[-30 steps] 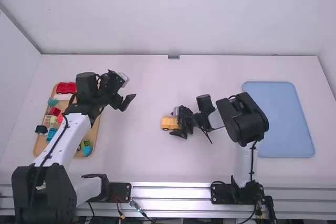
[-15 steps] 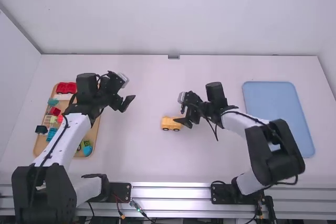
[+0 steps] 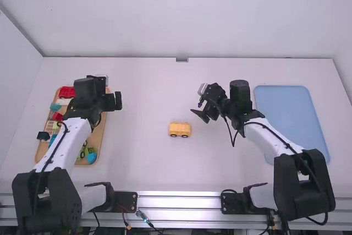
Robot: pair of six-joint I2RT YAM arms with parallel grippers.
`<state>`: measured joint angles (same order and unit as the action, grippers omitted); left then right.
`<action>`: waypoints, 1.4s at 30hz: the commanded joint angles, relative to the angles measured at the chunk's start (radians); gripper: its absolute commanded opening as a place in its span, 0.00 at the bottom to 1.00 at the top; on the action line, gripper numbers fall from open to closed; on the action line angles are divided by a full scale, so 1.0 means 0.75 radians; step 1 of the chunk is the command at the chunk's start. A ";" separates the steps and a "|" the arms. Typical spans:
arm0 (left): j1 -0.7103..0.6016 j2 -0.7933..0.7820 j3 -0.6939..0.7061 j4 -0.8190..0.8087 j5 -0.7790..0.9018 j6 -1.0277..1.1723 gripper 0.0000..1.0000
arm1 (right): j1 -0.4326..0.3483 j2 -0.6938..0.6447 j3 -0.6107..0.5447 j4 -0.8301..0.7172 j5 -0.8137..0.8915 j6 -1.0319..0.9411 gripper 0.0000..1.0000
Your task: Assemble lego blocks to make yellow taxi
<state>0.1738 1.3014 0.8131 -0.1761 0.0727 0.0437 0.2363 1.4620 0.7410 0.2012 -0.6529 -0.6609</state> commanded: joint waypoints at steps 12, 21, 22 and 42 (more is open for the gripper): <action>0.316 0.623 0.879 -0.815 -0.083 0.481 0.99 | 0.035 -0.024 -0.001 0.041 0.044 0.058 0.99; 0.344 0.950 1.159 -0.995 -0.071 1.170 0.74 | 0.008 -0.024 0.001 0.053 0.035 0.093 0.99; 0.343 0.950 1.157 -0.996 -0.069 1.183 0.72 | 0.008 -0.024 0.001 0.054 0.036 0.095 0.99; 0.347 0.950 0.885 -0.892 0.092 1.484 0.60 | -0.011 -0.024 0.001 0.107 0.035 0.169 0.99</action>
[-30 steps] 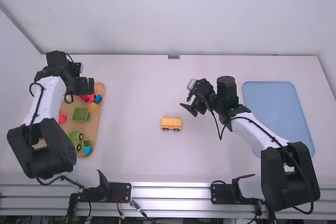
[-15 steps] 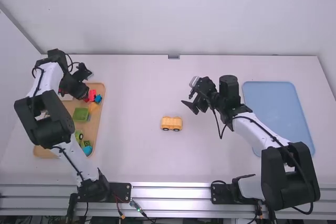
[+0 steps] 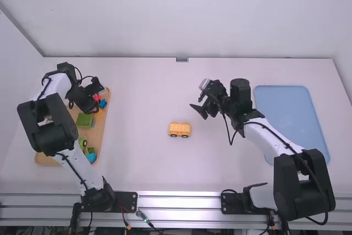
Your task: Assemble lego blocks to make yellow taxi
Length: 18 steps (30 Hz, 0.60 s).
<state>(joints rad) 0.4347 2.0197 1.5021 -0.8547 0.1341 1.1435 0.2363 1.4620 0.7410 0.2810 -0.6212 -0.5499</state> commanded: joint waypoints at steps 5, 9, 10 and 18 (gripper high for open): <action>-0.004 -0.008 -0.081 0.068 0.006 0.018 0.57 | -0.011 -0.024 0.000 0.001 -0.007 0.042 0.99; -0.003 -0.008 -0.124 0.121 0.011 0.007 0.55 | -0.009 -0.024 0.001 0.000 -0.008 0.040 0.99; -0.002 -0.008 -0.131 0.134 0.011 0.007 0.54 | -0.009 -0.024 0.000 0.001 -0.008 0.040 0.99; -0.003 -0.008 -0.191 0.219 0.009 -0.003 0.54 | -0.010 -0.024 0.001 0.001 -0.008 0.040 0.99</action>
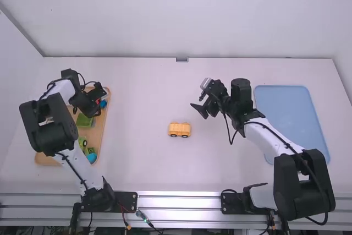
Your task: Assemble lego blocks to make yellow taxi
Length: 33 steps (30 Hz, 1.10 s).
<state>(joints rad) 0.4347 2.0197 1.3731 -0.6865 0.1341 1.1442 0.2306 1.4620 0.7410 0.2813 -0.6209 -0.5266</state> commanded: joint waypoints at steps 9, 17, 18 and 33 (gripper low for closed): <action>0.023 -0.007 -0.042 0.019 0.021 -0.010 0.53 | -0.003 -0.024 0.000 -0.010 -0.009 0.010 0.99; 0.048 -0.007 -0.067 0.052 0.074 0.004 0.54 | -0.002 -0.024 0.000 -0.011 -0.009 0.010 0.99; 0.051 -0.007 -0.068 0.054 0.087 0.010 0.54 | 0.000 -0.024 0.000 -0.011 -0.009 0.010 0.99; 0.047 -0.007 -0.182 0.205 0.081 0.017 0.48 | -0.001 -0.024 0.000 -0.011 -0.013 0.011 0.99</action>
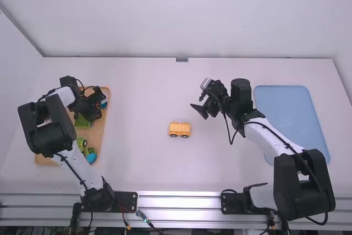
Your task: Assemble lego blocks to make yellow taxi
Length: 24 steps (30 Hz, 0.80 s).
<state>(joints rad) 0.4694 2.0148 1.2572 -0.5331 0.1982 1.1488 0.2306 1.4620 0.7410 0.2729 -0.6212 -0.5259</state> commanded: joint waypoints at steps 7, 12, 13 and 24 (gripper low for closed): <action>0.002 -0.001 -0.015 0.005 -0.010 0.011 0.32 | -0.001 -0.024 0.000 0.007 -0.012 0.017 0.99; -0.006 -0.001 -0.005 0.005 -0.015 -0.012 0.32 | -0.003 -0.024 0.000 0.032 -0.009 0.068 0.99; -0.006 -0.001 0.009 0.005 -0.032 -0.065 0.32 | -0.001 -0.024 0.000 0.031 -0.007 0.068 0.99; -0.045 -0.004 0.247 -0.259 -0.007 -0.239 0.29 | -0.003 -0.024 0.000 0.010 -0.009 0.068 0.99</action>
<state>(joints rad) 0.4473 2.0148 1.4067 -0.7116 0.1635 1.0222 0.2310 1.4620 0.7410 0.2802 -0.6212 -0.4789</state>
